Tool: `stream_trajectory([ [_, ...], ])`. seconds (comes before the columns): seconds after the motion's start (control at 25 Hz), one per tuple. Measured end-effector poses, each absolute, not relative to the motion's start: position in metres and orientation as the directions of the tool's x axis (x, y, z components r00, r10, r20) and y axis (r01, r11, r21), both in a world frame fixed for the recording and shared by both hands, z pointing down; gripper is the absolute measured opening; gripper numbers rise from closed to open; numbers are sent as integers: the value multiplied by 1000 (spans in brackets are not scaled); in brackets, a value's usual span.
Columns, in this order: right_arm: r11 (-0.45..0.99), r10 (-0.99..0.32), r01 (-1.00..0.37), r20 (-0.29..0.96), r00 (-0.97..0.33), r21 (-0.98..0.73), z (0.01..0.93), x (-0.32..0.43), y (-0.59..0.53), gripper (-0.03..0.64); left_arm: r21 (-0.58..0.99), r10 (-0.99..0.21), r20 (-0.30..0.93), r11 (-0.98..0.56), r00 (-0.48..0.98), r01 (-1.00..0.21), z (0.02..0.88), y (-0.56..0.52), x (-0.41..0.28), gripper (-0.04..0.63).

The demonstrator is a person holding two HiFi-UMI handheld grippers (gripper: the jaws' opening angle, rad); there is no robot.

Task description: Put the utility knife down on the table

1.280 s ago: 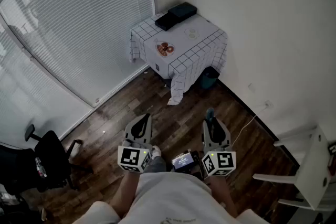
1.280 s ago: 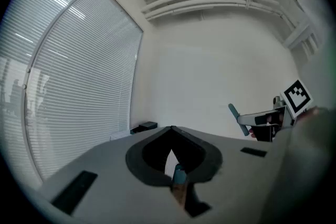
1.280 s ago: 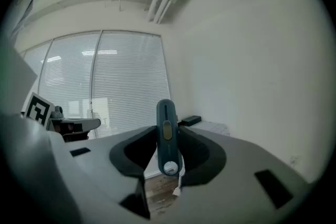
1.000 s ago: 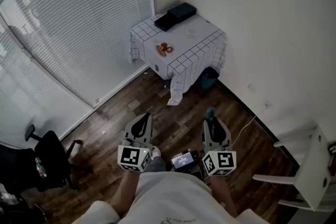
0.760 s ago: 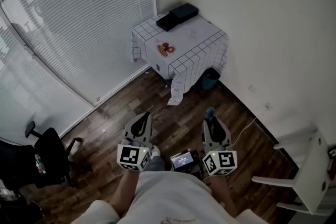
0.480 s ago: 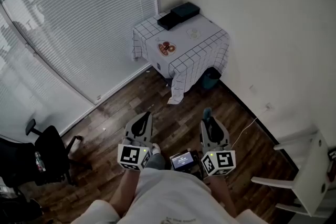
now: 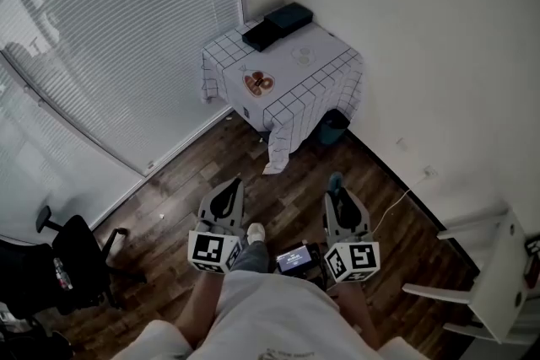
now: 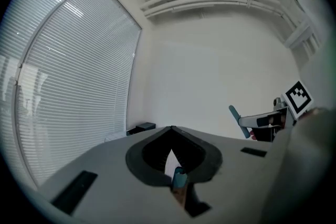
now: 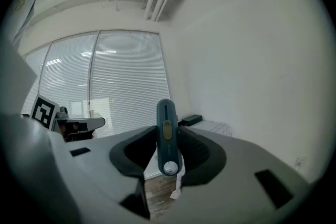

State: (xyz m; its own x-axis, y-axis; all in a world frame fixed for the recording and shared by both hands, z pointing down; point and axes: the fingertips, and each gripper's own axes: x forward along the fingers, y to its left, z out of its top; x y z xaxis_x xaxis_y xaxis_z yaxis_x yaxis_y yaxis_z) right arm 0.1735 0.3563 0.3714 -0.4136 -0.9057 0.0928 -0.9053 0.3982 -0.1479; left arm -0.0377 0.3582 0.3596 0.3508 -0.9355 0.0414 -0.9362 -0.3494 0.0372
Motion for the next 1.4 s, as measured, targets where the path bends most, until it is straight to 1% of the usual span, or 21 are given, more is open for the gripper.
stream_trajectory([
  [0.28, 367, -918, -920, 105, -382, -134, 375, 165, 300, 138, 44, -923, 40, -382, 384, -923, 362, 292, -46, 8],
  [0.6, 368, -916, -920, 118, -384, -136, 377, 140, 238, 138, 51, -918, 53, -390, 392, -919, 366, 231, -68, 8],
  [1.12, 354, -915, -923, 148, -375, -148, 387, 102, 176, 138, 70, -901, 59, -426, 430, -902, 370, 162, -101, 8],
  [1.4, 334, -918, -931, 174, -356, -144, 393, 97, 162, 138, 84, -896, 70, -433, 439, -897, 379, 140, -112, 8],
])
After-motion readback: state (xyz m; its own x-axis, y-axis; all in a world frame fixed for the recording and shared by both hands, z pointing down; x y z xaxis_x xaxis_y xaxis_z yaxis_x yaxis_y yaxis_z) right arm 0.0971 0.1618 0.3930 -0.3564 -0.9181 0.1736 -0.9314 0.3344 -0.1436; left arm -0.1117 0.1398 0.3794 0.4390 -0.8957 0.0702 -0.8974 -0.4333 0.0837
